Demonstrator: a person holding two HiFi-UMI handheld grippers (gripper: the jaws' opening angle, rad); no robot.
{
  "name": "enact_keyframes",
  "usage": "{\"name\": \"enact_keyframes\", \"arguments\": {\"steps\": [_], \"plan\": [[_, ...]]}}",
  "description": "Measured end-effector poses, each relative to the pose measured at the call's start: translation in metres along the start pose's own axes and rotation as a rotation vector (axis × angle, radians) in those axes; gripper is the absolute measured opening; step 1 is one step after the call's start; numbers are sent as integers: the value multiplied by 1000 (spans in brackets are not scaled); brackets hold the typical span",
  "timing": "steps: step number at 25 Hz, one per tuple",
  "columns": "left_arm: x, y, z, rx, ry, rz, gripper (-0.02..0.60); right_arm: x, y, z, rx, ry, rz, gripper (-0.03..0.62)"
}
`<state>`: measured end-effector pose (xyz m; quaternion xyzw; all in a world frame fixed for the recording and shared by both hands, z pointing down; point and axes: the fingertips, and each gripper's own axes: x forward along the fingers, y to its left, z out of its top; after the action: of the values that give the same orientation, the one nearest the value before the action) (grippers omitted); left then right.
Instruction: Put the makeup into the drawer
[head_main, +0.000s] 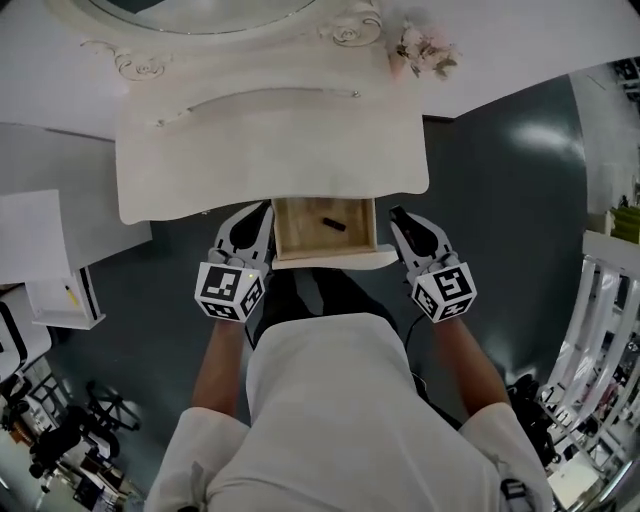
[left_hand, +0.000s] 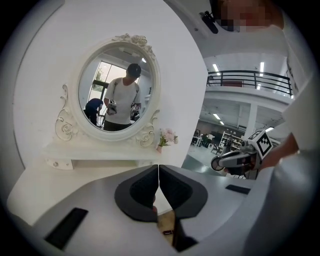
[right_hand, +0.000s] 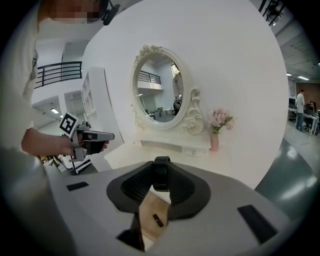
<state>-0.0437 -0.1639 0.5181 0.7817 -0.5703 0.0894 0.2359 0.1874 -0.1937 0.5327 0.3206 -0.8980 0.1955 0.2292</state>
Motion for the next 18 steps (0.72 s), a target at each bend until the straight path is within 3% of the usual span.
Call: {"name": "enact_keyframes", "arguments": {"steps": [5, 10, 18], "plan": [[5, 4, -12, -18, 15, 40, 20, 28, 0, -25, -10, 73, 76, 95], [5, 11, -29, -31, 41, 74, 18, 57, 7, -62, -89, 168, 149, 95], [4, 25, -72, -55, 84, 98, 20, 101, 30, -126, -96, 329, 257, 95]]}}
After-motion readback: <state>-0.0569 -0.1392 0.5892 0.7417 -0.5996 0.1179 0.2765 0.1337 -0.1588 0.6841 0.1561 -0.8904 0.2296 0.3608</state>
